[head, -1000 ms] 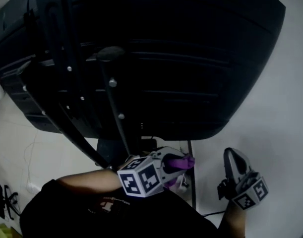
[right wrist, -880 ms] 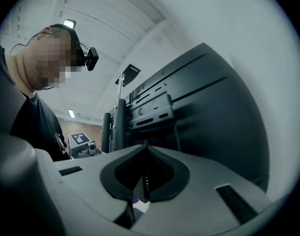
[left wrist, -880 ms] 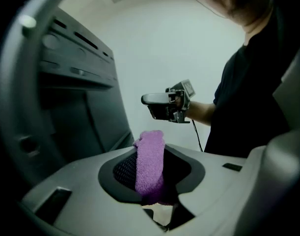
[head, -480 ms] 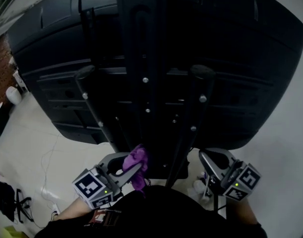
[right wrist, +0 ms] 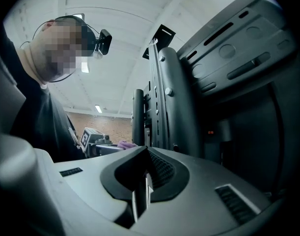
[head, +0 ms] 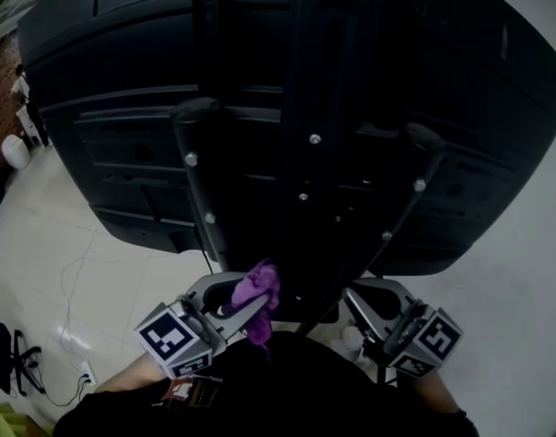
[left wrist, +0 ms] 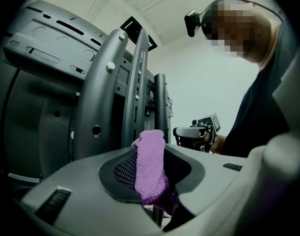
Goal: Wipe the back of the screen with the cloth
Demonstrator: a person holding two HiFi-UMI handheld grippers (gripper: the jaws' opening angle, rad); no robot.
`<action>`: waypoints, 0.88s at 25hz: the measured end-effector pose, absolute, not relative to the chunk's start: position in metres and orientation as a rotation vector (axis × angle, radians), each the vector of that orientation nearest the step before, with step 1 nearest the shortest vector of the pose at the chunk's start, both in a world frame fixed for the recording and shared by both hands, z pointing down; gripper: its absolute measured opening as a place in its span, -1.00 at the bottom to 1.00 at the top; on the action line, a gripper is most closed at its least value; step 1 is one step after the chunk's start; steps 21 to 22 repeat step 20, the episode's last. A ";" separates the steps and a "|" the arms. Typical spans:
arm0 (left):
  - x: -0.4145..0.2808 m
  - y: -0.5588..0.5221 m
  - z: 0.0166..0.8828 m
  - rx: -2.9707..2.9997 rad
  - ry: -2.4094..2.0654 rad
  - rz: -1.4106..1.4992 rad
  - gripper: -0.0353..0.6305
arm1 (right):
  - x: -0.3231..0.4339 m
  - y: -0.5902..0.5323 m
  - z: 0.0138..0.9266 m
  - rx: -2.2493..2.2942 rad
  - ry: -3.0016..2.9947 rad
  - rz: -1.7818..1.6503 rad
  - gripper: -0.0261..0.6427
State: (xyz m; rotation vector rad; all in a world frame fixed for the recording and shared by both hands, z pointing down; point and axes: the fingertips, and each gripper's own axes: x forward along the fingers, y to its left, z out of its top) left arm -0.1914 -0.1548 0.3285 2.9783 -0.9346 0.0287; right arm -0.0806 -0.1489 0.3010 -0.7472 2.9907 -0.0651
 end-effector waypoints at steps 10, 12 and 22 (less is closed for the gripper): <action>-0.190 -0.153 0.331 3.002 -0.928 0.019 -0.57 | -0.084 -0.148 0.300 -0.730 2.999 -0.067 -0.91; -0.190 -0.152 0.332 2.989 -0.926 0.020 -0.57 | -0.087 -0.147 0.301 -0.711 3.003 -0.058 -0.91; -0.191 -0.148 0.333 2.976 -0.909 0.021 -0.57 | -0.092 -0.145 0.302 -0.692 3.004 -0.066 -0.91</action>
